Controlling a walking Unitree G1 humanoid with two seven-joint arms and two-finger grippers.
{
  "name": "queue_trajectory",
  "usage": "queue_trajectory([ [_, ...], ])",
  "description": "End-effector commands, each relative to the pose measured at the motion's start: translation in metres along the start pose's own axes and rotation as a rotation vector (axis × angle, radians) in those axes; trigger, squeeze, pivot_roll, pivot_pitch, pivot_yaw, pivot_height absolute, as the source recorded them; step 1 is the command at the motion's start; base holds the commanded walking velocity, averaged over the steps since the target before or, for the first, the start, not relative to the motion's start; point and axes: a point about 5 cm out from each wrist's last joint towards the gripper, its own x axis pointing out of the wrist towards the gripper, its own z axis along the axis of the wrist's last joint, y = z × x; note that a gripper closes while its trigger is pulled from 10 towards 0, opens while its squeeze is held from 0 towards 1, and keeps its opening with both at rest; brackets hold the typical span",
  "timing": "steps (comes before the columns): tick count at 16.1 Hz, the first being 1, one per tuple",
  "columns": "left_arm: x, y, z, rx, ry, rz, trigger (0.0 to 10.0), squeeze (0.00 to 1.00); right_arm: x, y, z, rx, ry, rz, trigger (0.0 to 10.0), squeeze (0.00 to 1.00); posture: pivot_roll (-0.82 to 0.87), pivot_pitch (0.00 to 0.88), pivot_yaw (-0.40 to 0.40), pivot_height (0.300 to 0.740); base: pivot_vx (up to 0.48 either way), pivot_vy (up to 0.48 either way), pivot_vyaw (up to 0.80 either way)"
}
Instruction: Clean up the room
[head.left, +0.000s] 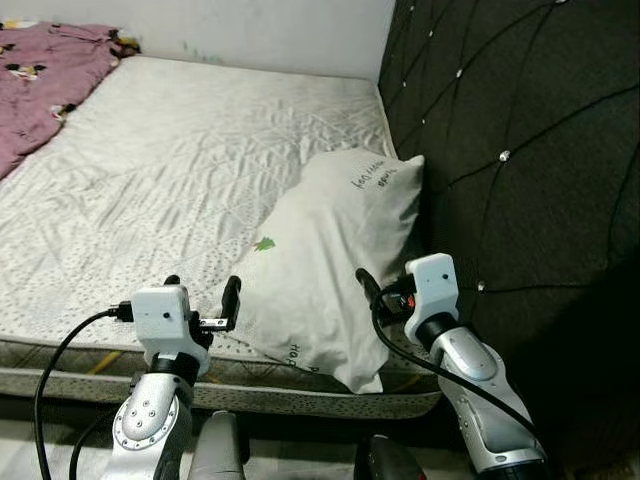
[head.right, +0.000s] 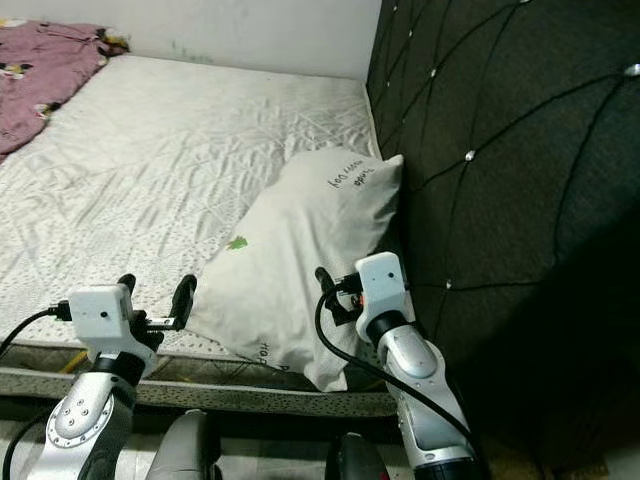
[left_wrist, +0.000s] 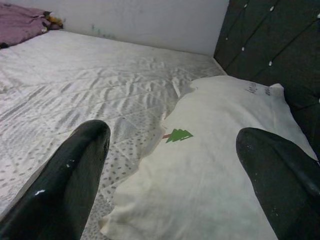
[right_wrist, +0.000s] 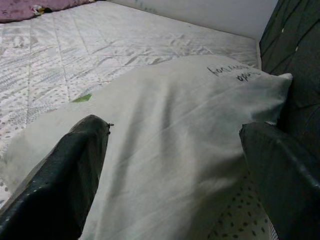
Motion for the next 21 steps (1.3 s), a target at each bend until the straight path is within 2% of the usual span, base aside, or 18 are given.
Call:
queue_trajectory([
  [1, 0.001, 0.000, -0.001, 0.008, 0.004, 0.008, 10.0, 0.00, 0.001, -0.001, 0.001, -0.006, -0.001, 0.001, 10.0, 0.00, -0.04, 0.071, -0.067, 0.610, 0.000, 0.000, 0.00],
  [7, 0.001, 0.001, -0.002, 0.000, 0.011, 0.017, 10.0, 0.00, 0.002, -0.002, 0.001, -0.006, -0.001, 0.006, 10.0, 0.00, -0.05, 0.078, -0.070, 0.550, 0.000, 0.000, 0.00],
  [18, 0.003, 0.002, -0.003, -0.001, 0.011, 0.023, 10.0, 0.00, 0.004, 0.001, 0.001, 0.008, 0.003, 0.052, 10.0, 0.00, -0.05, 0.079, -0.072, 0.550, 0.000, 0.000, 0.00],
  [21, 0.004, 0.012, 0.001, 0.011, -0.006, 0.057, 10.0, 0.00, 0.007, 0.005, 0.007, 0.022, -0.001, 0.089, 10.0, 0.00, -0.04, 0.093, -0.073, 0.550, 0.000, 0.000, 0.00],
])
